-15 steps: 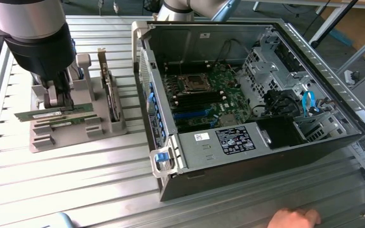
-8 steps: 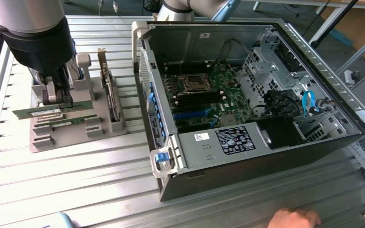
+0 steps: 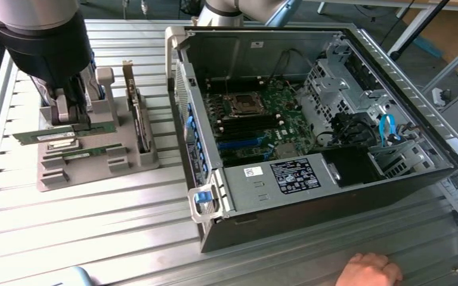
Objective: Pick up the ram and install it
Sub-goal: 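Pick up the ram and move it above insertion slot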
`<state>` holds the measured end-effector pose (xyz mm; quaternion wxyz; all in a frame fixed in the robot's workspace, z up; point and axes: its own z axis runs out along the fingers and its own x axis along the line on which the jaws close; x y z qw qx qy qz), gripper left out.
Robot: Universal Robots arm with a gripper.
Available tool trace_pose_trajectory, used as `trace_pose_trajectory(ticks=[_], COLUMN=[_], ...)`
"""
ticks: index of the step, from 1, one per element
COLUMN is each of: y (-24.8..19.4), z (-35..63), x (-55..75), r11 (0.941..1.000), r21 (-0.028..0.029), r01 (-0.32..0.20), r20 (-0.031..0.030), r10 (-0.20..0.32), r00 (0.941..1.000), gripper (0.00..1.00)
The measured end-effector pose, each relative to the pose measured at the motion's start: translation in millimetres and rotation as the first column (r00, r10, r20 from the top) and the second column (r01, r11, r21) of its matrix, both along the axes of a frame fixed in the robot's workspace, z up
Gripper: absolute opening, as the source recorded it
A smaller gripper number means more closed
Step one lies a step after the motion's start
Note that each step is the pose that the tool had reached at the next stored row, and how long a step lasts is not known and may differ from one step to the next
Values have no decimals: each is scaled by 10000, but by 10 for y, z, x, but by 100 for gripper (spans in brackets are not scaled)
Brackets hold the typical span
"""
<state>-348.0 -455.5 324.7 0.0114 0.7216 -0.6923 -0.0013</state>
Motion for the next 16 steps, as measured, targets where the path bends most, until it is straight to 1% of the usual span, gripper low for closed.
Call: trace_pose_trajectory(ticks=[16], y=[0], z=[219], x=[27], r11=[10000], r21=[6], r01=[1], r20=[-1], r10=[-1], r00=[10000], gripper=[12])
